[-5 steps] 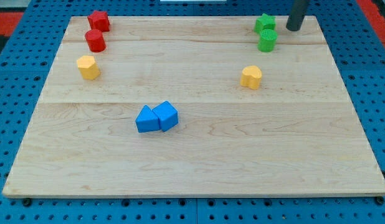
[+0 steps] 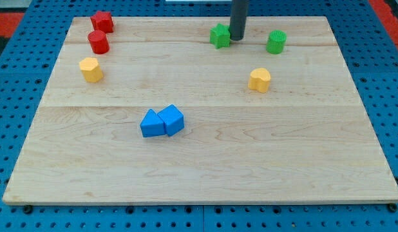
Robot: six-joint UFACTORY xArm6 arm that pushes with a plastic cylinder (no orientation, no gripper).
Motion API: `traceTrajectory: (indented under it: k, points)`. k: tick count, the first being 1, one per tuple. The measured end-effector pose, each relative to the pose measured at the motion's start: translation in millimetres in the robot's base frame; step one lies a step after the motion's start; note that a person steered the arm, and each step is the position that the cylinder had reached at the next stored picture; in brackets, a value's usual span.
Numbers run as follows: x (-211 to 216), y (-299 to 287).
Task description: Push the green star to the right of the red circle
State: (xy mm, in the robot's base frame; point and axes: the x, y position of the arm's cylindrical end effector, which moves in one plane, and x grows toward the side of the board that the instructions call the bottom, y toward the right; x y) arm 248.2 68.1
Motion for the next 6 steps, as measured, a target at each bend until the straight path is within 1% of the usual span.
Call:
traceTrajectory:
  k: [1,2,3,5,6]
  points:
    - [-10,-28]
    - [-7,-70]
    - [10,-122]
    - [-9,-159]
    - [14,-168]
